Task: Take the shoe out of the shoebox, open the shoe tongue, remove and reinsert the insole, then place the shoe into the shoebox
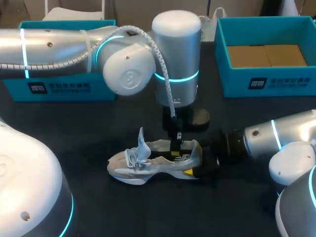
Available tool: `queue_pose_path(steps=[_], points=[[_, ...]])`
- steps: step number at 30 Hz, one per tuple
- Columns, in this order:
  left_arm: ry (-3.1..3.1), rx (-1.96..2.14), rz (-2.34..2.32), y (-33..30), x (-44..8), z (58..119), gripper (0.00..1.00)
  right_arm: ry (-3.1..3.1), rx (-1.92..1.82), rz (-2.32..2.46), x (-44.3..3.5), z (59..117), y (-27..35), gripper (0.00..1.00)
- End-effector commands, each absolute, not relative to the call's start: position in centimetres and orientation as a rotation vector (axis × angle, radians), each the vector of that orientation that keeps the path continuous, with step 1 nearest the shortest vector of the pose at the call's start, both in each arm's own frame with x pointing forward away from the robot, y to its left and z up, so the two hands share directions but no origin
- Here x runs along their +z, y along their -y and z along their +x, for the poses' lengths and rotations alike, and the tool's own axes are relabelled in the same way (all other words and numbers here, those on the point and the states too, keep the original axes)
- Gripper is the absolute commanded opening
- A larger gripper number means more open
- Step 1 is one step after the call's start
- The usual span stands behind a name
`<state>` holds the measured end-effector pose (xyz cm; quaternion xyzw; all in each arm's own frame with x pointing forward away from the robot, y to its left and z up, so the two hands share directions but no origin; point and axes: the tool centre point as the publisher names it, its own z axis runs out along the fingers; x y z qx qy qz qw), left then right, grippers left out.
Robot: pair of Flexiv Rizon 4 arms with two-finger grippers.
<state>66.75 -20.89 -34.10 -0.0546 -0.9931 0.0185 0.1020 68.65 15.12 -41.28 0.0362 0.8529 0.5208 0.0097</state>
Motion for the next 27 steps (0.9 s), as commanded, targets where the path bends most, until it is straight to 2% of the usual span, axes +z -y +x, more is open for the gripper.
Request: queue_pose_path(steps=[1,27], points=[[2.928,0.063,-0.159,20.7,-35.2,66.6,0.00,-2.668,1.617,0.115,-41.1,68.6,-15.2,0.00],[2.914,-0.051,-0.048,17.8,-38.8,64.8,0.00,-2.668,1.617,0.115,-41.1,68.6,-15.2,0.00]])
